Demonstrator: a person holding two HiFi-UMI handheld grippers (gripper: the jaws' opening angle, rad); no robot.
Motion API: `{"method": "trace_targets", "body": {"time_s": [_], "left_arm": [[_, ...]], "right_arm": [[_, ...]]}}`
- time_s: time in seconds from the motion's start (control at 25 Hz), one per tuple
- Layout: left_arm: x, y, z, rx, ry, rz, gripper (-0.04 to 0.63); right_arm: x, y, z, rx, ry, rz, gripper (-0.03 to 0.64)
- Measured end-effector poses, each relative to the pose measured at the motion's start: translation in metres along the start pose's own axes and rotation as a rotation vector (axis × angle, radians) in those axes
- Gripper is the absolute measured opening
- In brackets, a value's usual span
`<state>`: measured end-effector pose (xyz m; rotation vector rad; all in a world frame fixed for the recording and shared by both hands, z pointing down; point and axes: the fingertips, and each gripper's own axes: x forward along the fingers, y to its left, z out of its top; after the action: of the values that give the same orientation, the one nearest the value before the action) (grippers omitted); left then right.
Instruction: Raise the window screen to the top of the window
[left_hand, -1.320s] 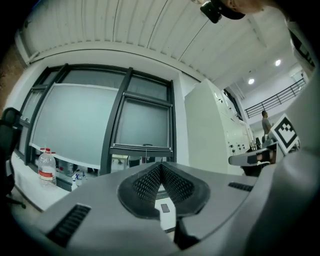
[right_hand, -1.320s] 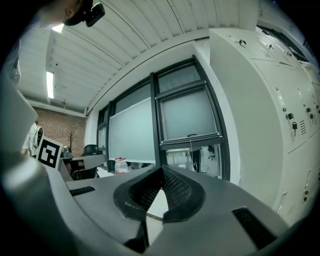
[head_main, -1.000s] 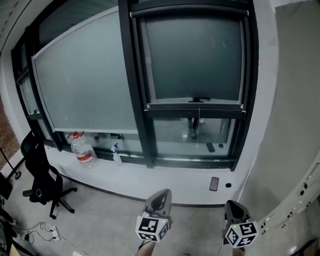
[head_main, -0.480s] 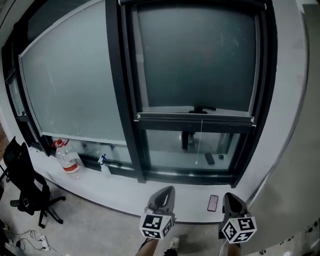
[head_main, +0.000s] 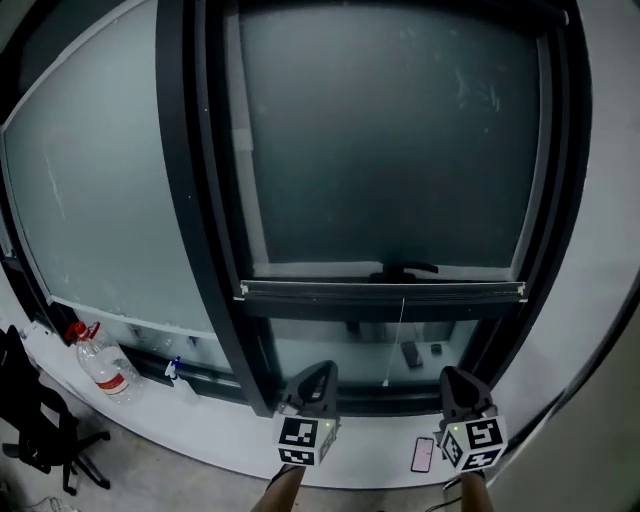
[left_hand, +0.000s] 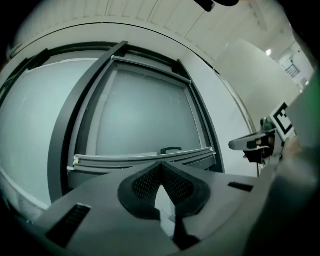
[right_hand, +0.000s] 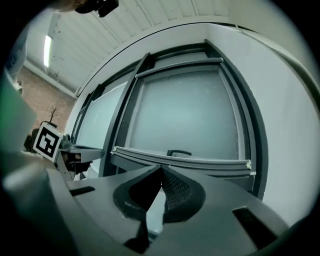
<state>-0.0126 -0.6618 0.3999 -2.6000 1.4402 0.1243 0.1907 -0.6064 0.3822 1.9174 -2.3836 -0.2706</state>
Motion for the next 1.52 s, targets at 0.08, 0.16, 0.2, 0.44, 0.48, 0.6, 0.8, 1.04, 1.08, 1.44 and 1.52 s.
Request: {"method": "trace_targets", "body": {"time_s": [0.08, 0.16, 0.2, 0.44, 0.48, 0.6, 0.8, 1.04, 1.08, 1.44, 1.52], "left_arm": [[0.033, 0.005, 0.004, 0.086, 0.024, -0.038, 0.005], [0.066, 0.008, 0.009, 0.194, 0.042, -0.074, 0.005], [0.082, 0.009, 0.008, 0.261, 0.059, -0.093, 0.006], [0.165, 0.010, -0.019, 0.786, 0.279, -0.233, 0.077], [0.174, 0.012, -0.027, 0.857, 0.336, -0.257, 0.077], [0.190, 0.021, -0.049, 1.008, 0.478, -0.307, 0.077], [0.201, 0.032, -0.058, 1.084, 0.573, -0.330, 0.083], [0.201, 0.034, -0.054, 1.111, 0.596, -0.356, 0.090], [0.201, 0.035, -0.054, 1.121, 0.607, -0.363, 0.089], [0.193, 0.061, -0.056, 1.177, 0.724, -0.377, 0.038], [0.194, 0.061, -0.055, 1.196, 0.736, -0.353, 0.038]], "right_arm": [[0.032, -0.015, 0.005, -0.098, 0.025, 0.017, 0.006], [0.066, -0.030, 0.006, -0.201, 0.060, 0.052, 0.008], [0.083, -0.037, 0.005, -0.255, 0.086, 0.076, 0.015], [0.161, -0.074, -0.020, -0.749, 0.330, 0.227, 0.089], [0.169, -0.078, -0.028, -0.823, 0.375, 0.258, 0.089], [0.185, -0.088, -0.051, -0.999, 0.481, 0.342, 0.087], [0.196, -0.100, -0.060, -1.121, 0.512, 0.404, 0.086], [0.198, -0.100, -0.058, -1.192, 0.556, 0.472, 0.072], [0.198, -0.100, -0.056, -1.190, 0.565, 0.482, 0.043], [0.200, -0.103, -0.060, -1.219, 0.643, 0.490, 0.031], [0.201, -0.103, -0.060, -1.235, 0.649, 0.468, 0.031]]}}
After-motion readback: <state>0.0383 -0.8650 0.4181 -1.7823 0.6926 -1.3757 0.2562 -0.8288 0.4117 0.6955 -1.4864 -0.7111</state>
